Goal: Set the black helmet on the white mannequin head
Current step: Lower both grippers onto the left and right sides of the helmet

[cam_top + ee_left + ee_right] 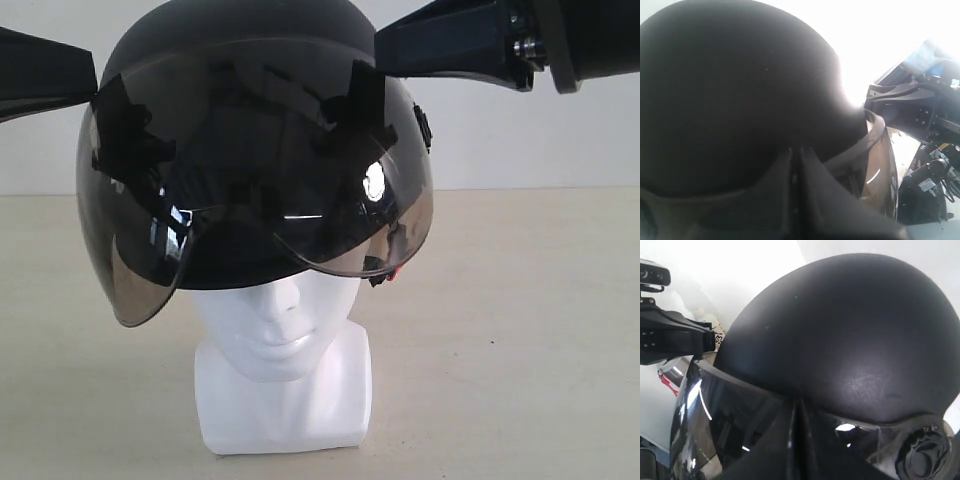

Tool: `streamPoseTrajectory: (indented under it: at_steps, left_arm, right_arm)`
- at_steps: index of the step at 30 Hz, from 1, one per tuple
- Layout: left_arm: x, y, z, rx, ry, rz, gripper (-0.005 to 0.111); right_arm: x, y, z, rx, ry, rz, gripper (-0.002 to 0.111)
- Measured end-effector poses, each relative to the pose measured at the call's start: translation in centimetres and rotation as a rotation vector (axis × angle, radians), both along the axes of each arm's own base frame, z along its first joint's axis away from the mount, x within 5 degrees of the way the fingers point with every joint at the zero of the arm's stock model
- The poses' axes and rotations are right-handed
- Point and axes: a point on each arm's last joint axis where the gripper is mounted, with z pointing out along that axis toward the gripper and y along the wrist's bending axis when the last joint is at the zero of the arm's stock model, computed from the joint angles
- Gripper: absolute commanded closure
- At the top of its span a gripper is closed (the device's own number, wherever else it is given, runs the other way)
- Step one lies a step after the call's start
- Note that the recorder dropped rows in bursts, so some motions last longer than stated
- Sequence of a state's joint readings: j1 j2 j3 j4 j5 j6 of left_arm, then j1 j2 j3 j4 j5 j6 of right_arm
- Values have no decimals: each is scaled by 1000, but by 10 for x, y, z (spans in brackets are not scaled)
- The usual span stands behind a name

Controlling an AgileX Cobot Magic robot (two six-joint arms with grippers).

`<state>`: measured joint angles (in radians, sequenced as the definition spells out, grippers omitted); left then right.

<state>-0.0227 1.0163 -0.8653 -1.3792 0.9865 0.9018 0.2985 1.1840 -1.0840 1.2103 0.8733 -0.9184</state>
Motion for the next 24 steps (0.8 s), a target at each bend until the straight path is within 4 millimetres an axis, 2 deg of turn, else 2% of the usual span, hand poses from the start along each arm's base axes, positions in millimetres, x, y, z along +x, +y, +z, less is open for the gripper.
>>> streamPoseTrajectory:
  at_steps: [7,17,24]
  left_arm:
    - [0,0,0,0,0,-2,102]
    - [-2,-1,0,0,3,-23,102]
    - [-2,-1,-1,3,4,-30,102]
  right_arm:
    - [-4,-1,-4,-11,47,12,108]
    - [-10,-3,-31,-33,136,22,108]
    - [-11,-3,-33,-48,138,41,108]
